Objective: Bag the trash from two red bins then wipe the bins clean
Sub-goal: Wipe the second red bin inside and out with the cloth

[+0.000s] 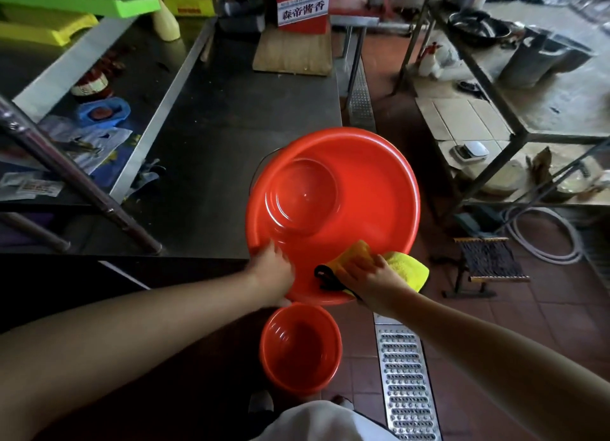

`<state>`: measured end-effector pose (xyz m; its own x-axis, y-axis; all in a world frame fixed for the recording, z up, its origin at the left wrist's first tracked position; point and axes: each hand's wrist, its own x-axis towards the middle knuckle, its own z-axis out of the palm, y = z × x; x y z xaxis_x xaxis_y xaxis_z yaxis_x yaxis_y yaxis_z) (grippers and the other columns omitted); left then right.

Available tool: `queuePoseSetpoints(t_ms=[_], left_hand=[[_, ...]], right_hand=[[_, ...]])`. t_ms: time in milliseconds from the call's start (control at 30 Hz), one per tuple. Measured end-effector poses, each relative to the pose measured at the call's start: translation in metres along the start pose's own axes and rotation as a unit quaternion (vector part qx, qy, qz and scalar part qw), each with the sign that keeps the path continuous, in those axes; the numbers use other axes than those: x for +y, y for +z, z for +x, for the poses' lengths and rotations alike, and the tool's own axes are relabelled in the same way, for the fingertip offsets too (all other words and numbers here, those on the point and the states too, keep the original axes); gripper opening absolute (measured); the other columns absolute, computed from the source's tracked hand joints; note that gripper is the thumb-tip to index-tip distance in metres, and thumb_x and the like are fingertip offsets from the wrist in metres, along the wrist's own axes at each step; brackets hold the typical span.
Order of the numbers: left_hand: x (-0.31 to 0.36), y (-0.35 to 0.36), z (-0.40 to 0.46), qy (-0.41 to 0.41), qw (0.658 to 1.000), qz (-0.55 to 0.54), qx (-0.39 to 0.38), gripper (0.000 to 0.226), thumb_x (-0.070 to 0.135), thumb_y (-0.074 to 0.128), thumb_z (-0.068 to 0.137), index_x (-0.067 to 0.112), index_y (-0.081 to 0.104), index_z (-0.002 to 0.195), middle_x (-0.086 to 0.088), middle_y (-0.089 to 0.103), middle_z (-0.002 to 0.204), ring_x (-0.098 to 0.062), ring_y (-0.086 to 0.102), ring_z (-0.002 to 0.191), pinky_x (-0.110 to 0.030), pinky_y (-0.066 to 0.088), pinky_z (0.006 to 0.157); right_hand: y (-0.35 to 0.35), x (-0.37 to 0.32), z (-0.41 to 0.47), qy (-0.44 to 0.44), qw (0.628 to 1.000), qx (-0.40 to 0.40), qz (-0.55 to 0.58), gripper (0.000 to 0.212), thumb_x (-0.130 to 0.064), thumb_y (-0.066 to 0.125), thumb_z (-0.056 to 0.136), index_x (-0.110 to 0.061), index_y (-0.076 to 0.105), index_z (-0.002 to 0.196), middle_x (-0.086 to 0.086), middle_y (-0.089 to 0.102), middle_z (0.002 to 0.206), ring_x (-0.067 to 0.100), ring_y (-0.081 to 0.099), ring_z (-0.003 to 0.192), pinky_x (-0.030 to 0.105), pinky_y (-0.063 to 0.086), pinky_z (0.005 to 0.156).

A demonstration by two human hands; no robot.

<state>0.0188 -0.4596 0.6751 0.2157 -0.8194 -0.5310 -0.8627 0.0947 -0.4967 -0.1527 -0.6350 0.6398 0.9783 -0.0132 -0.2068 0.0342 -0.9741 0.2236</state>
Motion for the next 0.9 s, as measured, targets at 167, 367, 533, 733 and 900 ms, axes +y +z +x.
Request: queuePoseSetpoints(t_ms=[167,367,533,733,900], left_hand=[[0.053,0.008,0.022,-0.015,0.989,-0.131,0.061,0.075,0.072,0.03,0.092,0.007,0.065,0.105,-0.018,0.066,0.109,-0.035,0.06,0.104,-0.046,0.039,0.093],[0.047,0.023,0.021,0.035,0.984,-0.115,0.135,0.068,0.065,0.033,0.096,0.006,0.067,0.095,-0.016,0.07,0.093,-0.033,0.065,0.091,-0.045,0.042,0.089],[0.04,0.029,0.011,-0.033,0.987,-0.101,0.119,0.072,0.063,0.039,0.094,0.0,0.061,0.12,-0.03,0.059,0.125,-0.046,0.054,0.118,-0.059,0.03,0.106],[0.036,0.021,0.005,0.003,0.988,-0.102,0.113,0.068,0.067,0.038,0.094,0.007,0.069,0.093,-0.02,0.071,0.098,-0.037,0.065,0.096,-0.051,0.041,0.095],[0.031,0.029,-0.003,0.024,0.998,-0.011,0.06,0.085,0.075,0.038,0.087,-0.002,0.069,0.11,-0.03,0.067,0.108,-0.044,0.064,0.103,-0.054,0.046,0.095]], right_hand=[[0.007,0.008,-0.002,0.003,0.999,-0.038,0.031,0.073,-0.036,0.083,0.064,-0.02,0.064,0.133,0.006,0.068,0.125,0.03,0.063,0.117,0.052,0.054,0.088],[0.03,-0.005,0.011,0.025,0.988,-0.096,0.115,0.088,-0.074,0.049,0.087,-0.03,0.021,0.158,0.003,0.038,0.158,0.028,0.029,0.148,0.058,0.027,0.112],[0.033,-0.001,0.032,0.048,0.982,-0.095,0.157,0.067,-0.067,0.028,0.098,-0.037,0.019,0.157,-0.005,0.032,0.161,0.022,0.022,0.151,0.048,0.021,0.115],[0.019,-0.032,0.076,0.182,0.949,-0.127,0.222,0.05,-0.052,0.034,0.102,-0.041,0.031,0.151,0.001,0.046,0.149,0.024,0.04,0.138,0.048,0.026,0.109],[0.042,-0.027,0.076,0.124,0.95,-0.122,0.261,0.058,-0.055,0.035,0.102,-0.048,0.014,0.155,-0.005,0.031,0.161,0.026,0.032,0.146,0.047,0.028,0.115]])
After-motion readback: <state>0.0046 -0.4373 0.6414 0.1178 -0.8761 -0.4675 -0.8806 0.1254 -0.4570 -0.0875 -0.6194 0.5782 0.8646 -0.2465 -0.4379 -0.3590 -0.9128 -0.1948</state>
